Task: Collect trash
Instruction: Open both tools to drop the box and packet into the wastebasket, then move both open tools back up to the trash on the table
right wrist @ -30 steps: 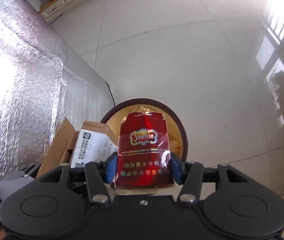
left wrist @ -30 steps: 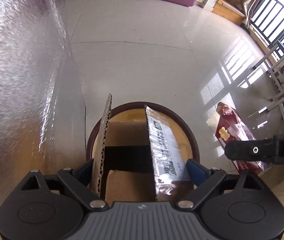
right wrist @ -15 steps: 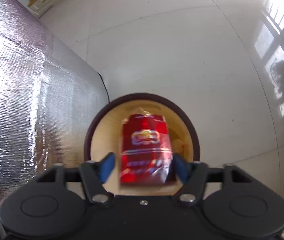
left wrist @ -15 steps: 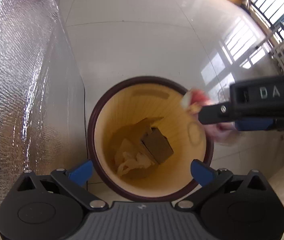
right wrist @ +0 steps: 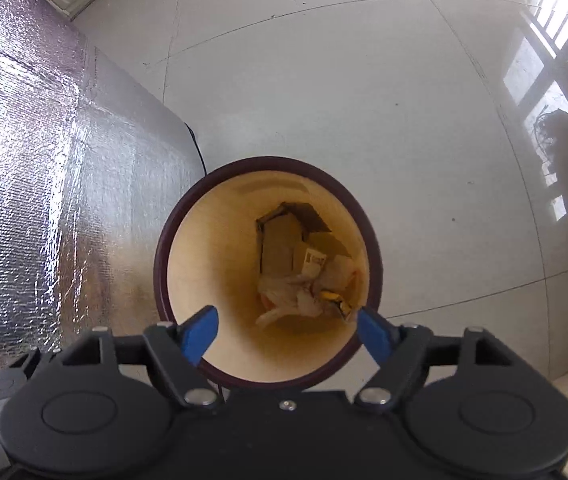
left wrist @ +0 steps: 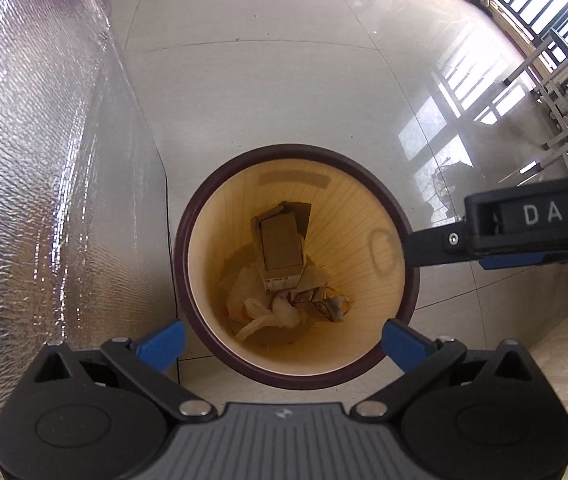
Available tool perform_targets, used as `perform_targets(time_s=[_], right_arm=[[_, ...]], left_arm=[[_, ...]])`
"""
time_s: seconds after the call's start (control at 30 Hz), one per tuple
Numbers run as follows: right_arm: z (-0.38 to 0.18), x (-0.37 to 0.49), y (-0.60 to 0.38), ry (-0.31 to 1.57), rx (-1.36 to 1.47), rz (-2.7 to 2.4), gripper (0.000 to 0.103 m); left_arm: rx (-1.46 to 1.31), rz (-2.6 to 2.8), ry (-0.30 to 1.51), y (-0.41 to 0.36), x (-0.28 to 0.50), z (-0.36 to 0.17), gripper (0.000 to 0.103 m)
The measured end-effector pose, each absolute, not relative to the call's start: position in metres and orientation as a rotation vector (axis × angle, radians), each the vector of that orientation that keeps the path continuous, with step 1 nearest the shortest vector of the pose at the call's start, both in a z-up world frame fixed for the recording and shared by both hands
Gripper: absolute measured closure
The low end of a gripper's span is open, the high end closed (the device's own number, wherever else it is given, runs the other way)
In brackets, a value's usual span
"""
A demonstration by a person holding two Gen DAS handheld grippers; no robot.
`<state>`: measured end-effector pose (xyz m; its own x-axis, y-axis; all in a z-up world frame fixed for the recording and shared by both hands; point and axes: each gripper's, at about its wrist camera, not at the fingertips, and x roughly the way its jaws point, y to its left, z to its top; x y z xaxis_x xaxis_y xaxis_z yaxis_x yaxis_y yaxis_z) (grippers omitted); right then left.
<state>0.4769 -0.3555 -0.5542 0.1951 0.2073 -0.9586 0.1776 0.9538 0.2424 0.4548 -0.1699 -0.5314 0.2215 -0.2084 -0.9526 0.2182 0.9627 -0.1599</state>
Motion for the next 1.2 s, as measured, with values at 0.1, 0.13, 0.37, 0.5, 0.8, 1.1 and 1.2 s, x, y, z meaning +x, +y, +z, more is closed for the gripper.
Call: perform_targets(time_s=[0.1, 0.13, 0.37, 0.5, 0.8, 1.1, 1.2], right_arm=[[-0.546, 0.473, -0.356, 1.378, 0.322, 0.035, 0.022], [-0.543, 0.471, -0.355, 1.374, 0.316, 0.038, 0.021], [-0.523, 0.463, -0.353, 1.349, 0.297, 0.037, 0.015], [-0.502, 0.453, -0.354, 1.318, 0.285, 0.039, 0.002], [-0.447, 0.424, -0.357, 1.238, 0.259, 0.031, 0.0], [-0.381, 0.377, -0.357, 1.15, 0.22, 0.031, 0.0], [-0.361, 0.36, -0.358, 1.114, 0.208, 0.022, 0.0]], left_arm=[[0.003, -0.302, 1.319, -0.17, 0.452, -0.524, 0.0], [0.002, -0.306, 1.32, -0.17, 0.452, -0.525, 0.0], [0.01, -0.296, 1.292, -0.167, 0.444, -0.499, 0.0], [-0.001, -0.263, 1.251, -0.163, 0.437, -0.477, 0.0], [0.004, -0.265, 1.201, -0.155, 0.413, -0.425, 0.0], [-0.036, -0.251, 1.153, -0.14, 0.377, -0.365, 0.0], [-0.024, -0.251, 1.117, -0.137, 0.367, -0.341, 0.0]])
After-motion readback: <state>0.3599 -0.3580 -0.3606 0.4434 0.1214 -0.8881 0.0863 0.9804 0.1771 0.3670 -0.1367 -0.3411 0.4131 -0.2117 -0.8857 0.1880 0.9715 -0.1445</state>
